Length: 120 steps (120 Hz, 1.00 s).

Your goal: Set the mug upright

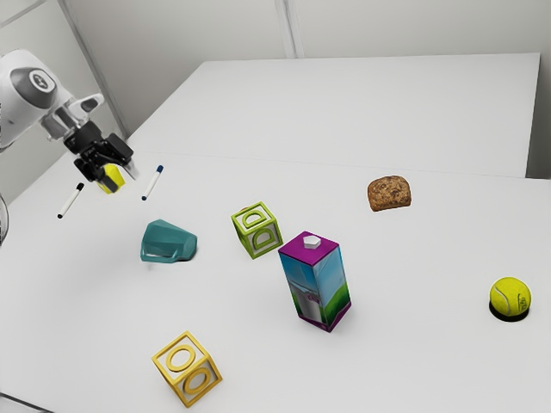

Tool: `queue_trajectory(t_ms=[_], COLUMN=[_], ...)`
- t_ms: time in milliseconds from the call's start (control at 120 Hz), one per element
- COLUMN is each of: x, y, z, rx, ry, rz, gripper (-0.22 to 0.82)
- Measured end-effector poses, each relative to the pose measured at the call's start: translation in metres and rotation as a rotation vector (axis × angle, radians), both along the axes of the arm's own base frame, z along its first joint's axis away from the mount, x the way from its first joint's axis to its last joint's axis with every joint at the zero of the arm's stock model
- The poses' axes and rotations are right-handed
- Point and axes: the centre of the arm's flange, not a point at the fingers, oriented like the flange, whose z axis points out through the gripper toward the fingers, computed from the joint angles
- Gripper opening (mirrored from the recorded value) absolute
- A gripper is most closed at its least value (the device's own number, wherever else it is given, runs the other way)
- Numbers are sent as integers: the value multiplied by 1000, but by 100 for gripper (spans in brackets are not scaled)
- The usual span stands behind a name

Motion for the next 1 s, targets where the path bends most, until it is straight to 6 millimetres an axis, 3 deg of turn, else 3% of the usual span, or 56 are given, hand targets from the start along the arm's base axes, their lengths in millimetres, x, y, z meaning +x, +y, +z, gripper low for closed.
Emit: queue_trajectory(t_ms=[92, 283, 442, 600, 633, 825, 1000], x=[-1, -1, -7, -8, -9, -22, -20], y=[15, 16, 17, 16, 16, 13, 12], z=[-35, -98, -129, -143, -145, -165, -161], rx=[-60, -170, -251, -326, -339, -423, -439], ry=[14, 39, 30, -18, -28, -59, -106], rz=[4, -10, 0, 3, 3, 21, 0], gripper=[60, 60, 60, 60, 56, 11, -8])
